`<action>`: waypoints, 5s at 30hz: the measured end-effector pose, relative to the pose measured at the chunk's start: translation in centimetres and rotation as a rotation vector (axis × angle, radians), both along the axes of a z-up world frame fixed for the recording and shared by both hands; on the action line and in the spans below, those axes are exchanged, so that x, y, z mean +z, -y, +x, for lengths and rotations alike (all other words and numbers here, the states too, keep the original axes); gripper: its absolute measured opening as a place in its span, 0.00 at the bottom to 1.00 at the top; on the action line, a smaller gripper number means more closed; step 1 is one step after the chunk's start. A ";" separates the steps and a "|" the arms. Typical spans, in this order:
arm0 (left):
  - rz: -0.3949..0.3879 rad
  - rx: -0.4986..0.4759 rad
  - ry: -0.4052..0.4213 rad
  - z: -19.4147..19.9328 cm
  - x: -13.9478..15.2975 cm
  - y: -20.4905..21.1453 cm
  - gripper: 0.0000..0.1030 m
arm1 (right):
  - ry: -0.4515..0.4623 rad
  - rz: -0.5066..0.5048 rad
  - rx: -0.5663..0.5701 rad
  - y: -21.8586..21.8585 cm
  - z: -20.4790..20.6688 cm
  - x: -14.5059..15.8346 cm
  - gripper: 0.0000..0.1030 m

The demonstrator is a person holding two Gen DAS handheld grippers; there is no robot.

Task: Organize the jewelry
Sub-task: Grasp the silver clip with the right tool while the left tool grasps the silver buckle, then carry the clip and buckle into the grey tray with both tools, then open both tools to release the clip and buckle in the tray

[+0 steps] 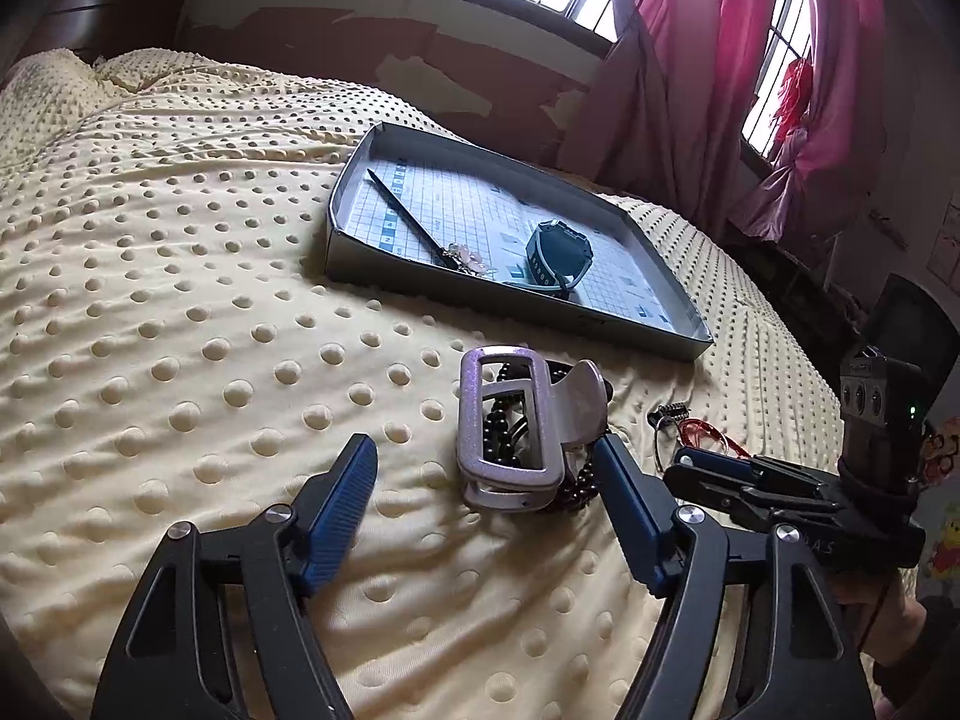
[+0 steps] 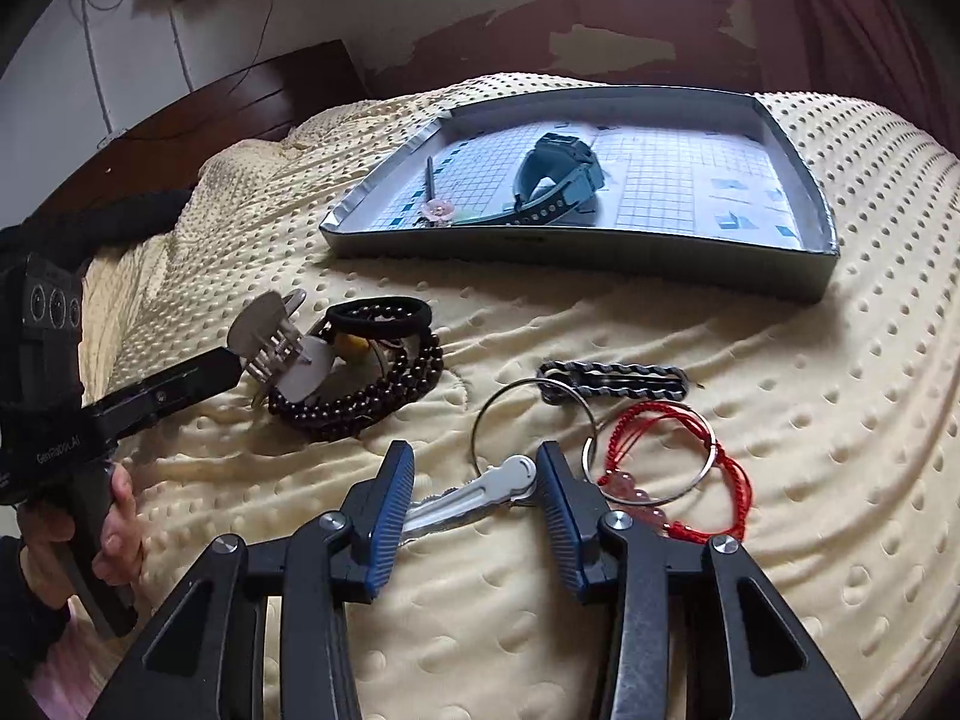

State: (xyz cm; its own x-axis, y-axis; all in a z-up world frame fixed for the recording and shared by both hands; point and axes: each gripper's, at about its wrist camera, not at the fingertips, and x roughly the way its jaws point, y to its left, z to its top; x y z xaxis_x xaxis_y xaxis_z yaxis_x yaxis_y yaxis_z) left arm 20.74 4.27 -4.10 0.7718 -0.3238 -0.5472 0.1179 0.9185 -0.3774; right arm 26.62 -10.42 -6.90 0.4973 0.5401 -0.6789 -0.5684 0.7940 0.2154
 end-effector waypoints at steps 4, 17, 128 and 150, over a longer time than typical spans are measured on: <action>-0.007 -0.008 -0.015 0.5 -0.2 0.1 0.56 | 0.021 -0.038 0.013 -0.7 -0.5 -0.1 0.39; -0.023 -0.021 -0.034 1.0 -0.3 0.1 0.36 | 0.033 -0.048 0.026 -1.1 -1.2 -0.2 0.39; -0.042 0.080 -0.095 13.4 2.2 -1.4 0.59 | 0.080 0.083 -0.296 0.4 12.0 5.1 0.46; 0.174 0.169 0.341 -6.5 12.6 2.1 0.98 | 0.407 0.122 -0.240 3.2 -9.8 13.6 1.00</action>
